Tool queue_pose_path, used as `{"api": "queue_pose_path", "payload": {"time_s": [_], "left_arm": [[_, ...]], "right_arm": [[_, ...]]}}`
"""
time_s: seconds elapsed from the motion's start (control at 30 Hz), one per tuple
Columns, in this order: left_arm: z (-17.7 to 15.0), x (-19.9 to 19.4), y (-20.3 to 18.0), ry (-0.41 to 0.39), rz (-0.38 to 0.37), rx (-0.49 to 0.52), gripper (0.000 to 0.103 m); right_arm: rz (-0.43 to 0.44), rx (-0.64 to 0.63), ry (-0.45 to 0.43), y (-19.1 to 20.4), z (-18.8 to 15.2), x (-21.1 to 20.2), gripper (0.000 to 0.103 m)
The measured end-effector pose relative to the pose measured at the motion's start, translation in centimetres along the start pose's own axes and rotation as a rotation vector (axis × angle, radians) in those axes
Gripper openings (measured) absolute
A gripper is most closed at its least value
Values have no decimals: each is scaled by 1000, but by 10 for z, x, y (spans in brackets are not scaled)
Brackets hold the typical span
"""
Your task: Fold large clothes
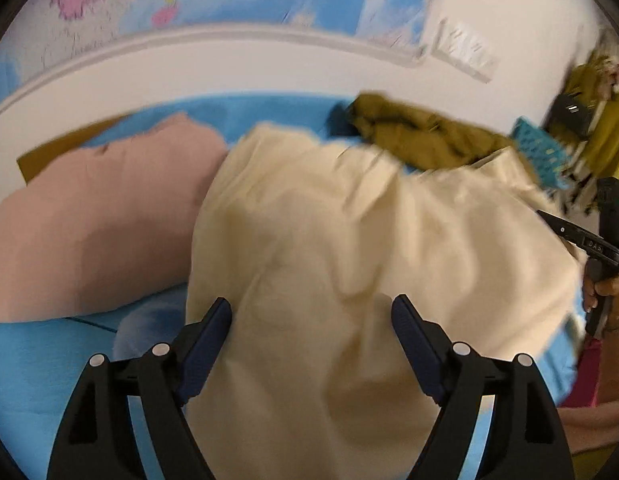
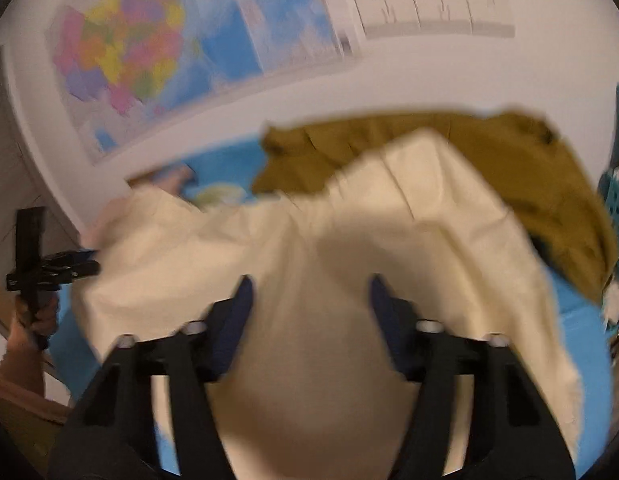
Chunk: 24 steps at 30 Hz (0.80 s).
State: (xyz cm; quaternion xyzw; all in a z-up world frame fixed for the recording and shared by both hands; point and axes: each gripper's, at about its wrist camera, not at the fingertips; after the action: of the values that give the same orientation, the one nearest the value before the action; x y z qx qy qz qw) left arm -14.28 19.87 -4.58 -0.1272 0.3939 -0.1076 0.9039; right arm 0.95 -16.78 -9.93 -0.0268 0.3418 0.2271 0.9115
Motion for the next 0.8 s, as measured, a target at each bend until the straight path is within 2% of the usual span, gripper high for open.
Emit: {"api": "queue_pose_path", "payload": {"time_s": [0.07, 0.13, 0.23, 0.3, 0.37, 0.43, 0.53, 0.63, 0.7, 0.8], "left_arm": [[1, 13, 13, 25, 22, -40, 79], [5, 17, 23, 32, -3, -90, 79], [8, 6, 19, 1, 12, -78, 75], [10, -13, 8, -58, -42, -55, 75], [12, -22, -6, -92, -78, -10, 75], [16, -20, -19, -88, -105, 28, 75], [20, -5, -35, -55, -141, 74, 75], [22, 27, -44, 21, -143, 93, 75], [22, 41, -42, 58, -124, 78, 75], [23, 46, -39, 45, -120, 67, 75]], "right_arm": [[9, 53, 30, -13, -2, 18, 37], [13, 81, 31, -17, -2, 14, 36], [-7, 86, -15, -14, 0, -9, 44], [21, 80, -68, -8, 5, -26, 45], [76, 61, -118, 4, 11, -40, 55], [104, 23, -127, 21, 18, -38, 55], [138, -44, -100, 51, 24, -19, 55], [96, -94, -13, 69, 22, 20, 53], [88, -67, 64, 66, 17, 47, 52], [112, -33, 66, 58, 14, 48, 51]]}}
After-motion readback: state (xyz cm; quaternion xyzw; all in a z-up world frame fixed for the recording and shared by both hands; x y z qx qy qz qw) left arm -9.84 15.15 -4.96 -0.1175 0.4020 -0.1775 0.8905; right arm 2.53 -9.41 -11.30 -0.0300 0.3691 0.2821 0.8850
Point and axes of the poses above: each gripper's, at about its wrist camera, not at the fingertips, and x roughly the way its jaws point, y to its left, z to its top, and after that the axes turned 13 degrees about -z, right-handed
